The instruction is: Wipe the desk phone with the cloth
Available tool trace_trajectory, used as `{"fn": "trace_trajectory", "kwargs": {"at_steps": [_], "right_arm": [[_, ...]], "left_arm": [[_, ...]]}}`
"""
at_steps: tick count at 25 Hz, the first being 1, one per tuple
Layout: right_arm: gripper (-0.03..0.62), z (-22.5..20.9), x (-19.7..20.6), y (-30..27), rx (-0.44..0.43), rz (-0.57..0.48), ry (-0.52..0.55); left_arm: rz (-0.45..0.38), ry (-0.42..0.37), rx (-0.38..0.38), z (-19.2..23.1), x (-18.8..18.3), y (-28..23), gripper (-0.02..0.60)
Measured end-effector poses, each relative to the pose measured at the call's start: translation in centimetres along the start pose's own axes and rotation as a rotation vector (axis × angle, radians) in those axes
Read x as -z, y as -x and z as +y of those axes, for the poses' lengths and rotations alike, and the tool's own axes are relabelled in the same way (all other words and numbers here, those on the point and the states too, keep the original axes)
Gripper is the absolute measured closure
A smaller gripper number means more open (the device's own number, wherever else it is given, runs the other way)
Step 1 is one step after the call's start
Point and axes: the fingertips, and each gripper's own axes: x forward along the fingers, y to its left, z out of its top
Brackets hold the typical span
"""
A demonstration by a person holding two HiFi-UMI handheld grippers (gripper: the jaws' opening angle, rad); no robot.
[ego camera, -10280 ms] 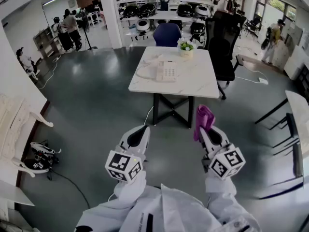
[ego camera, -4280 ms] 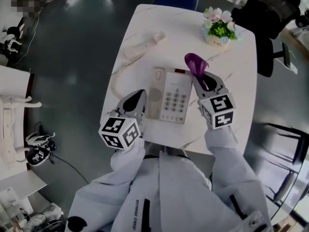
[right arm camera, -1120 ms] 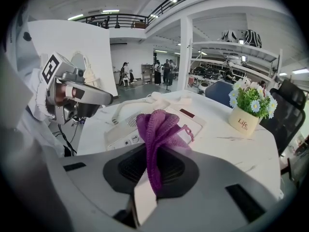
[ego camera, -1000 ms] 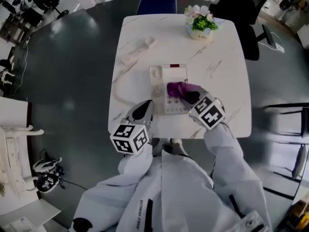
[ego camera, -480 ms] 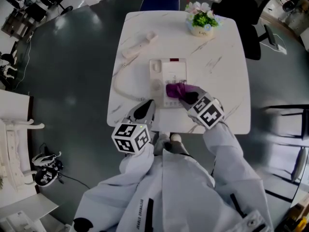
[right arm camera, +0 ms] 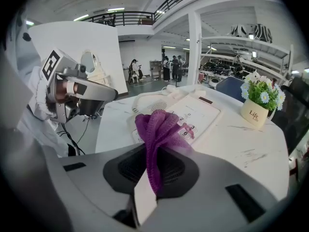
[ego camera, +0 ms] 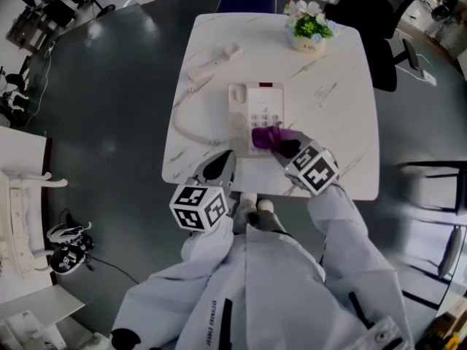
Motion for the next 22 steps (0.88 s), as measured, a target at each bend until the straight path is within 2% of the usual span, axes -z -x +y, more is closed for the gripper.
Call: {"fn": "trace_trajectory", "kwargs": {"at_steps": [22], "right_arm": [[0.557,2.8,1.8,0.4,-0.059,0.03,0.033]], "left_arm": [[-0.012,0.008,-0.015,-1.3,1.1,1.2,0.583]]}}
